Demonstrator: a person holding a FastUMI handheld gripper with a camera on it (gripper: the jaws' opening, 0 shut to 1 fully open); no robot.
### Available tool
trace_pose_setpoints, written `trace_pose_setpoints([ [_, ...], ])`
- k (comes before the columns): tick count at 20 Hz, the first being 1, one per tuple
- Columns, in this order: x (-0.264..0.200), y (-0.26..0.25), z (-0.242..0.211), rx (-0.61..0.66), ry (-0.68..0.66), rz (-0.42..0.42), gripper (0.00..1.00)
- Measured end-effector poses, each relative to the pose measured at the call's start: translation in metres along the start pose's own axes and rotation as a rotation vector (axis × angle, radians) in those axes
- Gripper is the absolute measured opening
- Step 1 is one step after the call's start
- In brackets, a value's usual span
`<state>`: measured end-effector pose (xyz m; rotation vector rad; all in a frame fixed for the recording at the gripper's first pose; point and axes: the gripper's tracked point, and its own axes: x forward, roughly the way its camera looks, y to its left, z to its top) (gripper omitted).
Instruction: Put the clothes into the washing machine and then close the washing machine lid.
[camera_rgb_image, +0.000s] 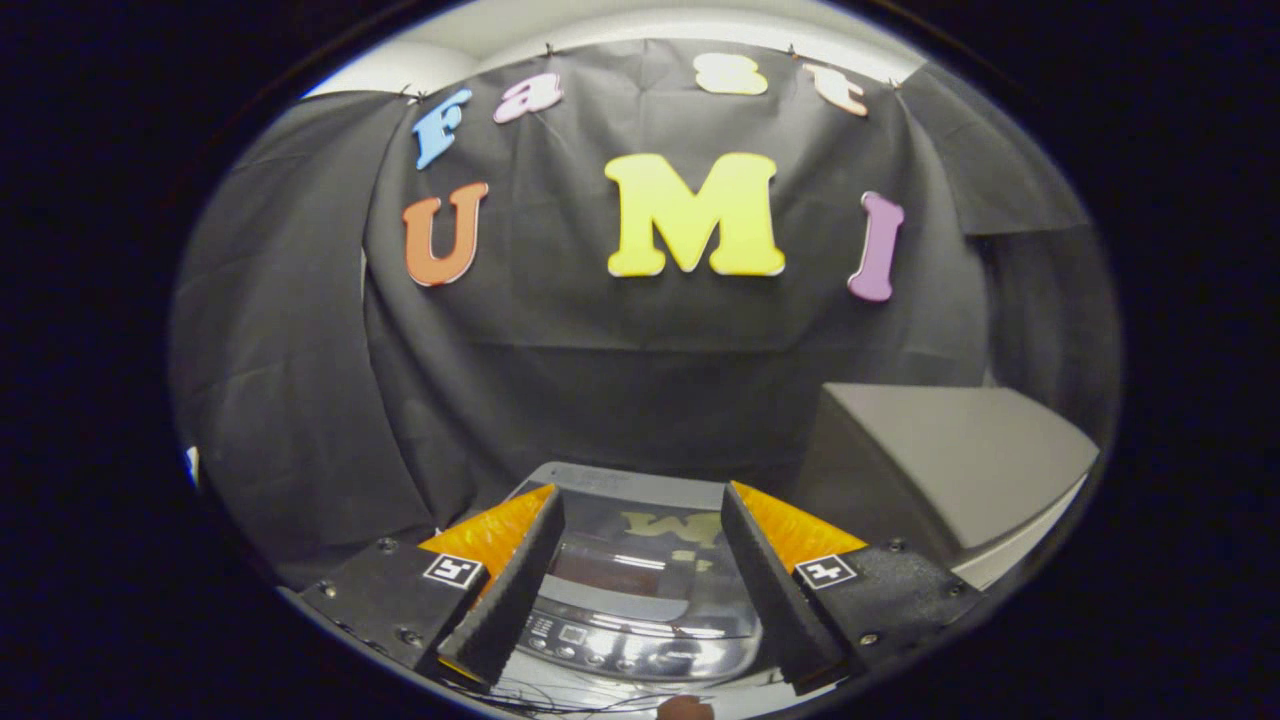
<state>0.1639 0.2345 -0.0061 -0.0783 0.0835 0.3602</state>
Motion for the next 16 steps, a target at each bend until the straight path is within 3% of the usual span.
trace_pose_setpoints([
  [5, -0.127, -0.043, 0.007, 0.007, -0.060, -0.047, 0.98],
  [10, -0.236, -0.080, -0.017, 0.057, -0.055, -0.130, 0.99],
  [13, -0.273, -0.101, -0.027, 0.005, -0.060, -0.154, 0.98],
  [16, -0.301, -0.111, -0.028, -0.006, -0.079, -0.122, 0.99],
])
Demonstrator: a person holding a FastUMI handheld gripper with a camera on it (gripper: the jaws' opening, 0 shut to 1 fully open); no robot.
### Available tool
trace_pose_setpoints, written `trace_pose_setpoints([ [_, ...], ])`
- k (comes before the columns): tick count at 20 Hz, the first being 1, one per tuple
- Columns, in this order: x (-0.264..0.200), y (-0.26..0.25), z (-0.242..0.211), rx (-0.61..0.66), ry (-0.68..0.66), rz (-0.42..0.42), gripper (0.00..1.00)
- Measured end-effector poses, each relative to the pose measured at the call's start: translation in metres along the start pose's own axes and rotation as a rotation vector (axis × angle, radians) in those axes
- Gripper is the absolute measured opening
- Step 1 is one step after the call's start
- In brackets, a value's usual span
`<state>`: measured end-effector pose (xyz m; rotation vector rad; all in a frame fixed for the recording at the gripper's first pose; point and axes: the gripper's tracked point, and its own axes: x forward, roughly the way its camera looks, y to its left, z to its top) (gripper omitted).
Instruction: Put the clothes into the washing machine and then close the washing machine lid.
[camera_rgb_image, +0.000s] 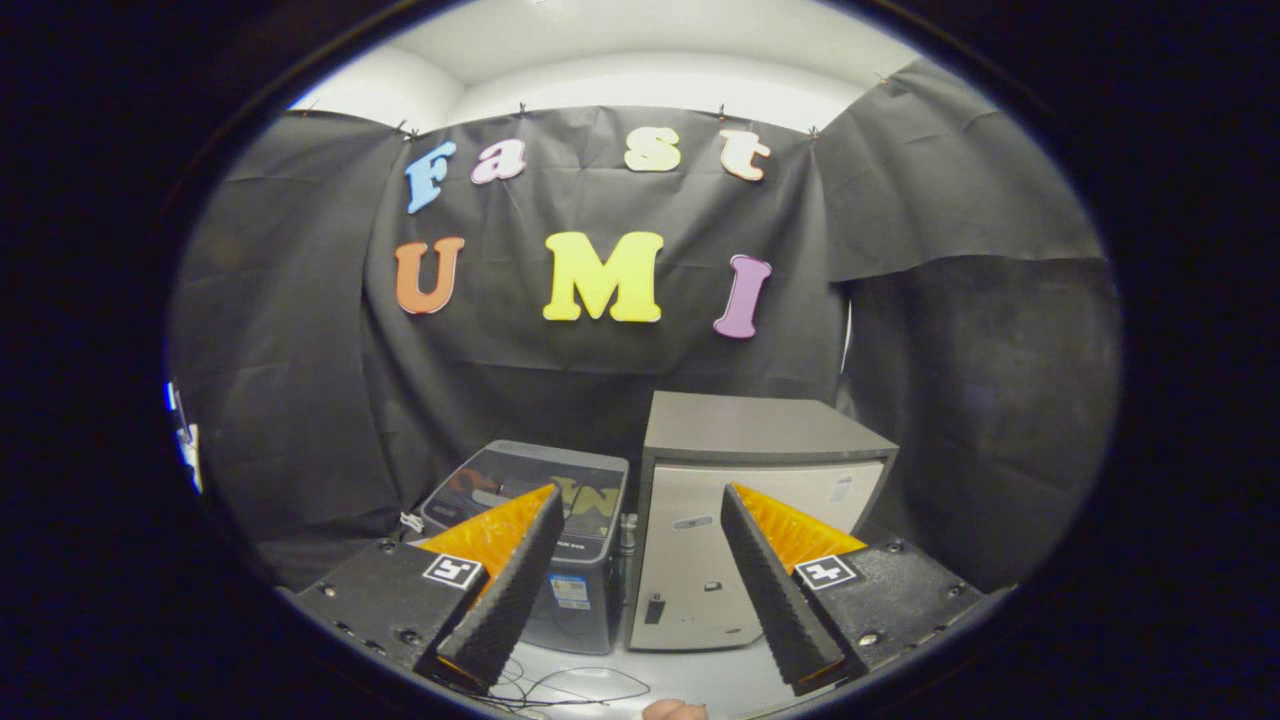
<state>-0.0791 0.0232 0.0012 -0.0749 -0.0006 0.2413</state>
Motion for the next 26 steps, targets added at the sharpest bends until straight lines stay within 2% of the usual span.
trace_pose_setpoints([
  [4, -0.019, -0.015, -0.007, -0.005, 0.001, 0.048, 0.99],
  [8, -0.018, -0.029, -0.001, -0.003, -0.002, 0.081, 0.99],
  [26, -0.014, -0.055, -0.003, 0.008, 0.016, 0.069, 0.99],
])
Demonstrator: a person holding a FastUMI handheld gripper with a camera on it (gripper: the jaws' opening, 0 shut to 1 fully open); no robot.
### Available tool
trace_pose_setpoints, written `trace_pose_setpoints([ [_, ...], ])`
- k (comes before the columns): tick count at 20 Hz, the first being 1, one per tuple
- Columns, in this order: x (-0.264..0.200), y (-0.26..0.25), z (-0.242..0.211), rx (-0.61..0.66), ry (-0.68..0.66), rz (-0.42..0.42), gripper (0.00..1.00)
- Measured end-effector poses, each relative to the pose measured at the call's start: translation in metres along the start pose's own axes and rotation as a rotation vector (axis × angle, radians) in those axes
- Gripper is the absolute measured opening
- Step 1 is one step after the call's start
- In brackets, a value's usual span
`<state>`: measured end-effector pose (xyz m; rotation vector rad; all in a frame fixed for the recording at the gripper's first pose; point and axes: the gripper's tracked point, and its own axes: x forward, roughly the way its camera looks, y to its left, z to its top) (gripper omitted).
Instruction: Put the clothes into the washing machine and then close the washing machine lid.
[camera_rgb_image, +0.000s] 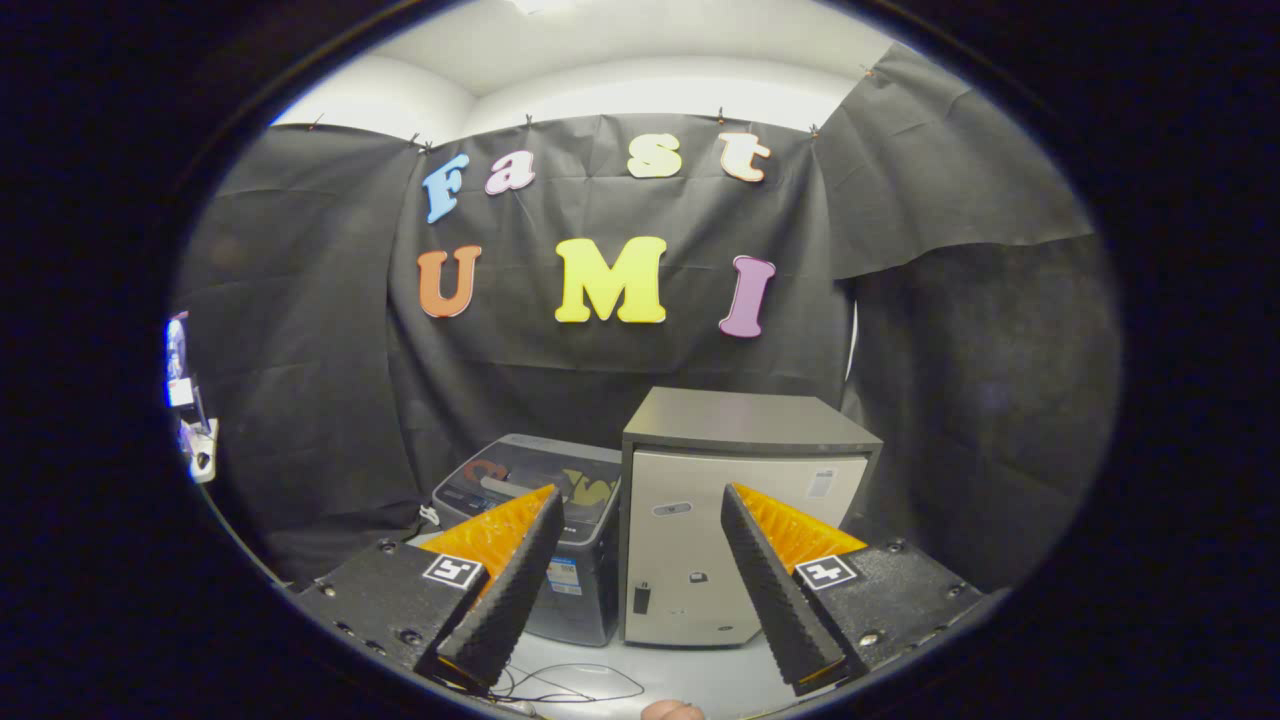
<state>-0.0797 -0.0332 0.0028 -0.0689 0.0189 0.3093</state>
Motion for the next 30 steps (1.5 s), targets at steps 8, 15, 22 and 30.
trace_pose_setpoints([
  [8, 0.002, 0.003, -0.001, -0.007, 0.011, 0.002, 0.99],
  [15, 0.003, 0.003, 0.001, 0.005, 0.010, -0.001, 0.99],
  [22, 0.005, 0.006, 0.002, 0.003, 0.011, 0.002, 0.99],
  [30, 0.005, 0.009, -0.001, -0.003, 0.022, 0.009, 0.99],
])
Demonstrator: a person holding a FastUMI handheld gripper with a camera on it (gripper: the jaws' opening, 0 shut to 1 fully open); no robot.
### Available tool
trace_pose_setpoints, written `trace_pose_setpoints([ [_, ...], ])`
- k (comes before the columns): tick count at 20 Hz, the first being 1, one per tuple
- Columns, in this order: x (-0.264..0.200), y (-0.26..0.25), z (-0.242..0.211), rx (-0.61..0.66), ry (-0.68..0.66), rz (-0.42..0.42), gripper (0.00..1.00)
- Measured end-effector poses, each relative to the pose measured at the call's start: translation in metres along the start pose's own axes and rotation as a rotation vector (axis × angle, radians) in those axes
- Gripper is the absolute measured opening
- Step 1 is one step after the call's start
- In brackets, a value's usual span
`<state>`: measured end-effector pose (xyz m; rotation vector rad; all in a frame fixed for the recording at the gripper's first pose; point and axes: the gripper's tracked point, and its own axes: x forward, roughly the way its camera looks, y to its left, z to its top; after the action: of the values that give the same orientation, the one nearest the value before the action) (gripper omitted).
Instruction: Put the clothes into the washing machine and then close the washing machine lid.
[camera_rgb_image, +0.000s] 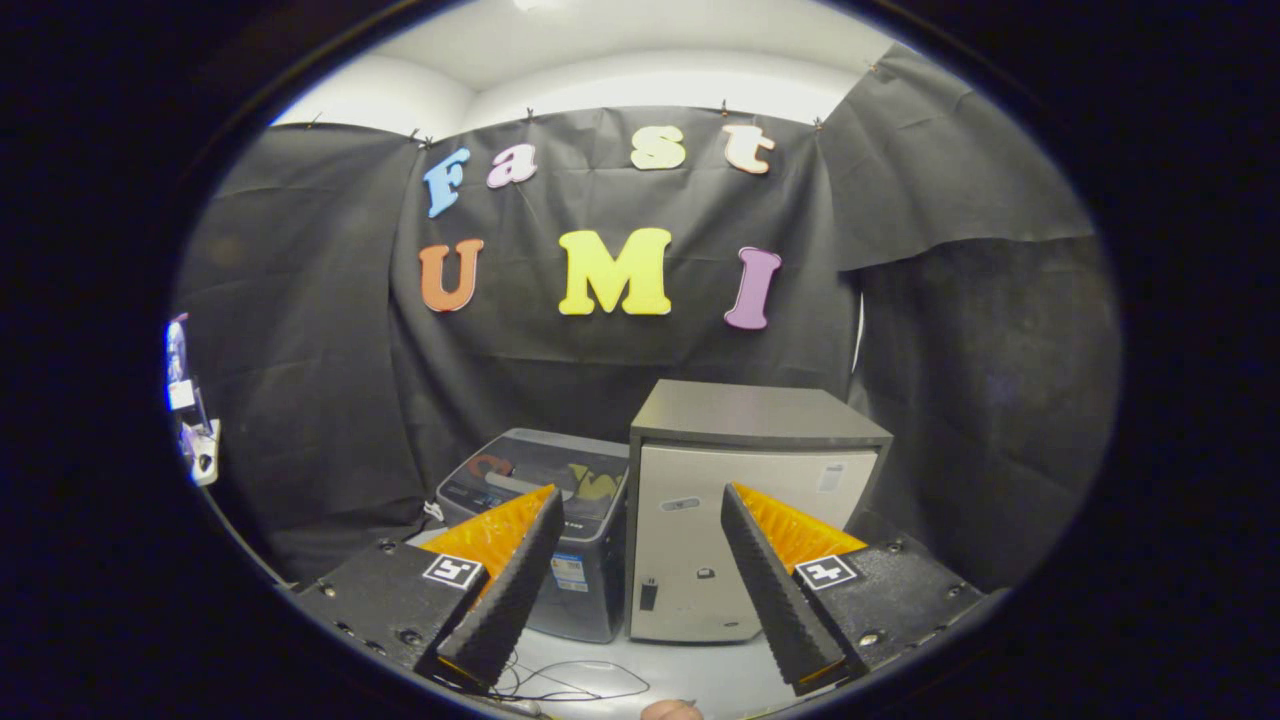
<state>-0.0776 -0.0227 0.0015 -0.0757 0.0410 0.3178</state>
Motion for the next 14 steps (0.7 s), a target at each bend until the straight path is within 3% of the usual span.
trace_pose_setpoints([
  [14, -0.0047, -0.0022, 0.0015, -0.010, -0.005, 0.001, 0.99],
])
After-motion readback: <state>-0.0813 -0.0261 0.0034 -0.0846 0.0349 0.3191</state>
